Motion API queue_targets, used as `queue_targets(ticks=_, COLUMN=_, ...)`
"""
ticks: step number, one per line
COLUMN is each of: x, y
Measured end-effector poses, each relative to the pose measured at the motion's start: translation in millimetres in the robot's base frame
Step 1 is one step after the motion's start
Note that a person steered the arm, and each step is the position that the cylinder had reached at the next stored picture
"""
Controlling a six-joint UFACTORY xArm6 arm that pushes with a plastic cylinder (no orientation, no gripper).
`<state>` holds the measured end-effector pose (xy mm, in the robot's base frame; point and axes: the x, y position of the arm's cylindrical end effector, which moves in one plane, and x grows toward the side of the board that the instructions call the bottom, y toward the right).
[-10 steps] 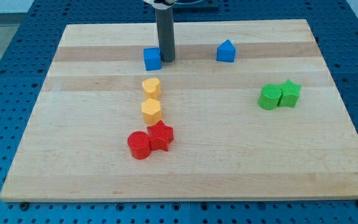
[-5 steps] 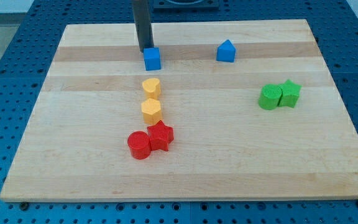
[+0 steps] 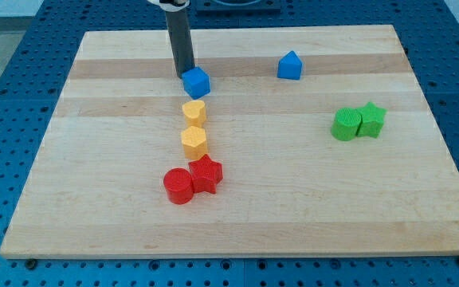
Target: Push blue cube above yellow heart
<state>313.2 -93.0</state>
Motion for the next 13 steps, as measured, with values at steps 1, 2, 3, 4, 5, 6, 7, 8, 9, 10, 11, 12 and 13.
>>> queue_targets(ticks=1, x=0.0, y=6.1)
queue_targets(ticks=2, x=0.0, y=22.5)
queue_targets(ticks=3, x=0.0, y=34.5)
queue_targets(ticks=4, x=1.1, y=34.5)
queue_targets(ticks=5, x=6.8, y=34.5)
queue_targets(ticks=6, x=13.3, y=33.9)
queue_targets(ticks=7, x=14.7, y=33.9)
queue_targets(ticks=8, x=20.0, y=33.9)
queue_targets(ticks=9, x=13.8, y=40.2)
queue_targets(ticks=10, x=2.1, y=60.7)
queue_targets(ticks=11, x=3.1, y=82.7)
queue_targets(ticks=12, x=15.6, y=92.1)
queue_targets(ticks=13, x=39.3, y=92.1)
